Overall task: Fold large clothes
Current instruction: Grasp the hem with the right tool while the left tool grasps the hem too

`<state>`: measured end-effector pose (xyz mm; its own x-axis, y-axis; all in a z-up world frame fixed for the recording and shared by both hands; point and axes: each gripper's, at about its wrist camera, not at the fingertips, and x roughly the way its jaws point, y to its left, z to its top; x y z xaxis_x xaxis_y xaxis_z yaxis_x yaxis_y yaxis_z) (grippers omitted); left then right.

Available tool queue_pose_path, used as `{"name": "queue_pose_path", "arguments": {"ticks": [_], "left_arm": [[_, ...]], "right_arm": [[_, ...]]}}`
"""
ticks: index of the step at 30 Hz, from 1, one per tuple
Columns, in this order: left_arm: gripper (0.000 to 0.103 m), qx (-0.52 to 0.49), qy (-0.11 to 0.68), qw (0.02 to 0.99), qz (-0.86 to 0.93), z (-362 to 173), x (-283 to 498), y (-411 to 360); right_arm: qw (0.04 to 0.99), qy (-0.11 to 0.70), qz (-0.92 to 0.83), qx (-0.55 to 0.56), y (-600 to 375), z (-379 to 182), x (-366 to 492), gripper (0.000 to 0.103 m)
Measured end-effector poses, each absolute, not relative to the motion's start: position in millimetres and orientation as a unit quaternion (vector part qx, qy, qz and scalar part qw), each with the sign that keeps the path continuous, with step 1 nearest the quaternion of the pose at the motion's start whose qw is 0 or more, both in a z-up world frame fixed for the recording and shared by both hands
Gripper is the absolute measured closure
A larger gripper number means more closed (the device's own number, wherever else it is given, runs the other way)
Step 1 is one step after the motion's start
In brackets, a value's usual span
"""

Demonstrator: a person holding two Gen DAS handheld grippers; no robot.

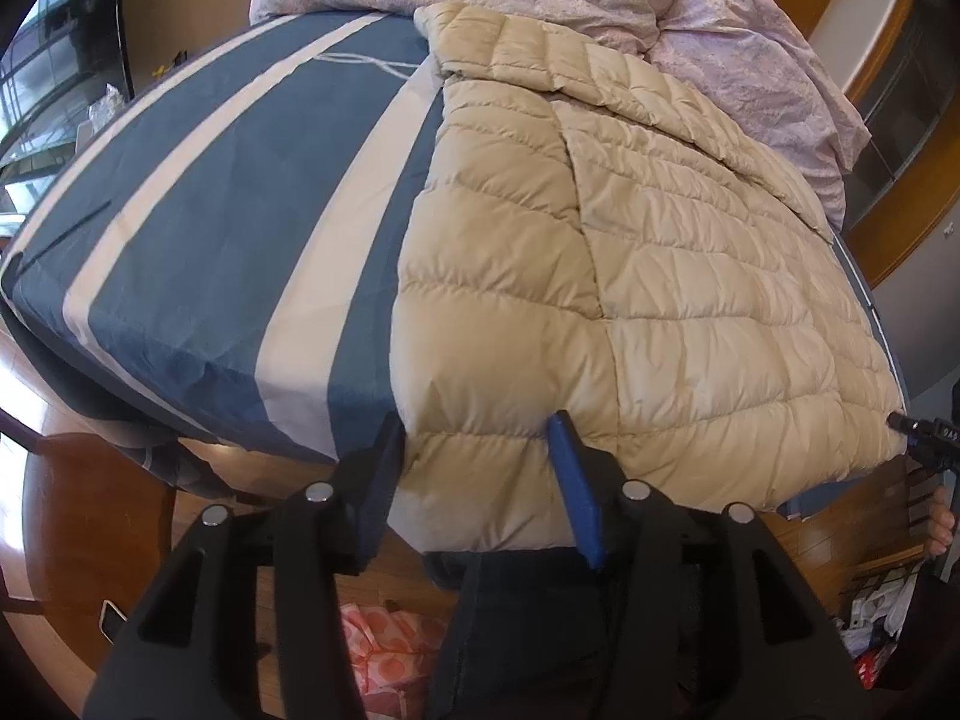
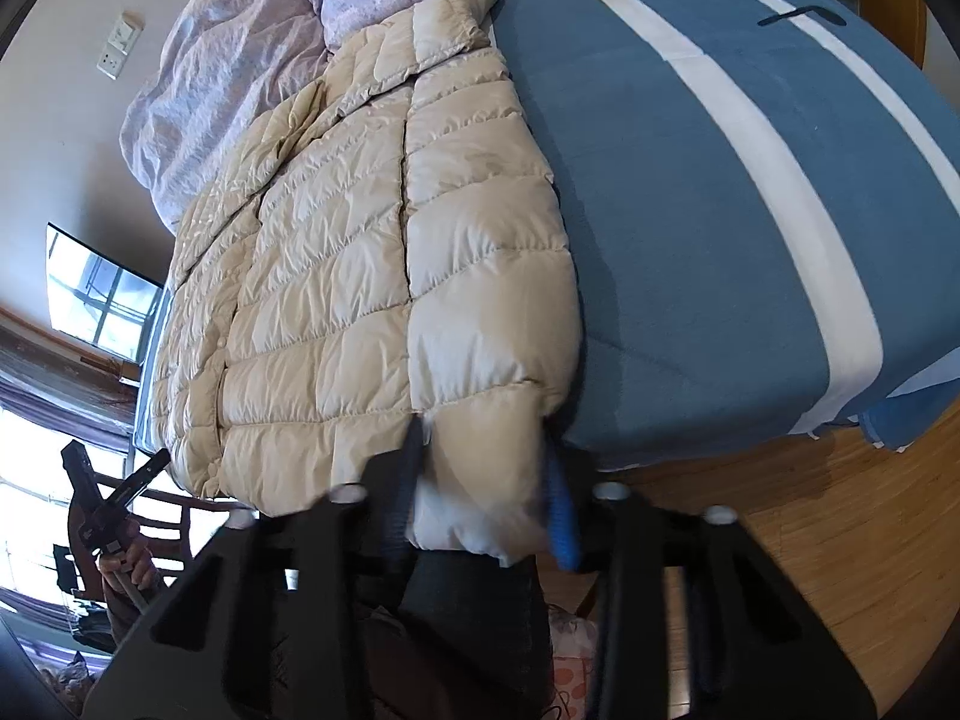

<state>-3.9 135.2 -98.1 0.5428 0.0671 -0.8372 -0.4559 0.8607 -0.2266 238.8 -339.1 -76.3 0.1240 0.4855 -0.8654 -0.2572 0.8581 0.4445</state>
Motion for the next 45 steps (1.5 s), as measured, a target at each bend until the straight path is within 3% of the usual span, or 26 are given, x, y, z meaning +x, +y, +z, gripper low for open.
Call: {"name": "queue_pose_path", "arguments": {"ticks": [3,6,8,11,32,45], "left_arm": [[0.054,-0.209,0.455,0.852,0.153,-99,-3,134],[0.071,-0.206,0.456,0.853,0.147,-98,-2,132],[0.088,-0.200,0.456,0.855,0.147,-94,-2,129],[0.096,-0.182,0.455,0.858,0.151,-87,-2,124],[0.098,-0.127,0.402,0.882,0.210,-22,9,133],[0.098,-0.125,0.372,0.886,0.247,13,55,163]], "right_arm": [[0.744,0.611,0.254,0.093,-340,-77,239,0.082],[0.746,0.609,0.255,0.093,-339,-76,240,0.087],[0.747,0.607,0.255,0.094,-337,-74,240,0.090],[0.751,0.601,0.257,0.093,-336,-69,240,0.092],[0.792,0.547,0.257,0.091,-325,-30,265,0.094],[0.826,0.502,0.257,0.018,-278,-7,299,0.094]]}}
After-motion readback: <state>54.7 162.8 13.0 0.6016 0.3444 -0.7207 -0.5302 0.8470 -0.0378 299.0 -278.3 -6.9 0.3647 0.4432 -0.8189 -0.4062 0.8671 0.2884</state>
